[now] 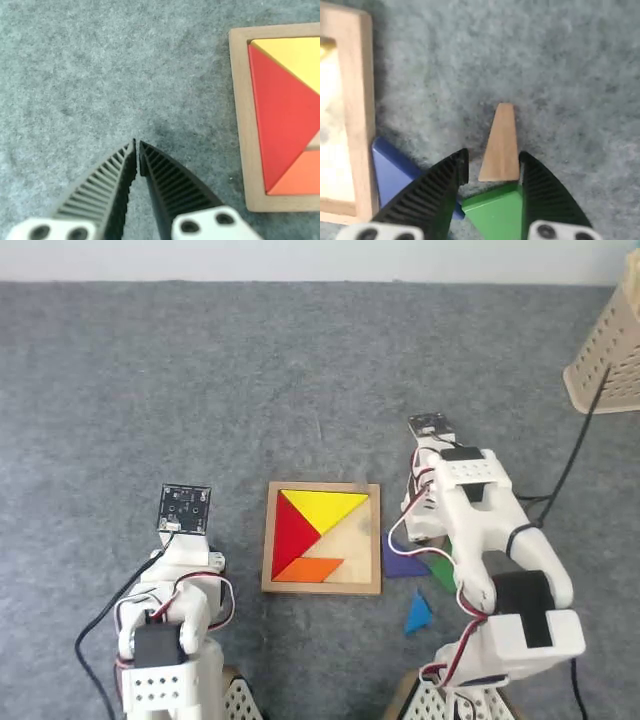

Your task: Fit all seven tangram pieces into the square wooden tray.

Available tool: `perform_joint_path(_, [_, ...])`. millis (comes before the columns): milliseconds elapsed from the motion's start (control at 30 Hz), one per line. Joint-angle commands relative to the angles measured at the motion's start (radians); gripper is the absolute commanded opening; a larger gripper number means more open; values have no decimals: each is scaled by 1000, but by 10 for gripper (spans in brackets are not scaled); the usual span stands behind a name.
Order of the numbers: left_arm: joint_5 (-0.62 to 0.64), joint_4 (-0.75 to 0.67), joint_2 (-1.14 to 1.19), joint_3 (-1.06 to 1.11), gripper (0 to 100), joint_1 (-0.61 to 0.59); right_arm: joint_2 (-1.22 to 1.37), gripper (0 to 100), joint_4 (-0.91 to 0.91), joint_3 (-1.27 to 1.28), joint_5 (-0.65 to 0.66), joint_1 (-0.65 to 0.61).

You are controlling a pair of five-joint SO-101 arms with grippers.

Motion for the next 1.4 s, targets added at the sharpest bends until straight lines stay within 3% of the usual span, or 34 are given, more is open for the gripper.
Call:
perform_joint_path(0, [-5,8,-20,-7,12,0,12,176,-21,-46,-9,-7])
perform_joint_path(300, [-5,8,-20,-7,12,0,12,6,-21,-89,37,-8])
perform_joint_path(467, [-5,8,-20,-7,12,0,12,7,53,-170,95,-58])
perform_joint_path(700, [-5,8,-20,-7,12,0,15,7,208,-400,298,-292])
perform_joint_path(967, [-5,8,-20,-7,12,0,16,7,166,-351,562,-476])
perform_joint_path(1167, [-5,8,-20,-7,12,0,12,7,48,-210,654,-521])
perform_joint_path(1367, [-5,8,-20,-7,12,0,12,7,39,-192,660,-581])
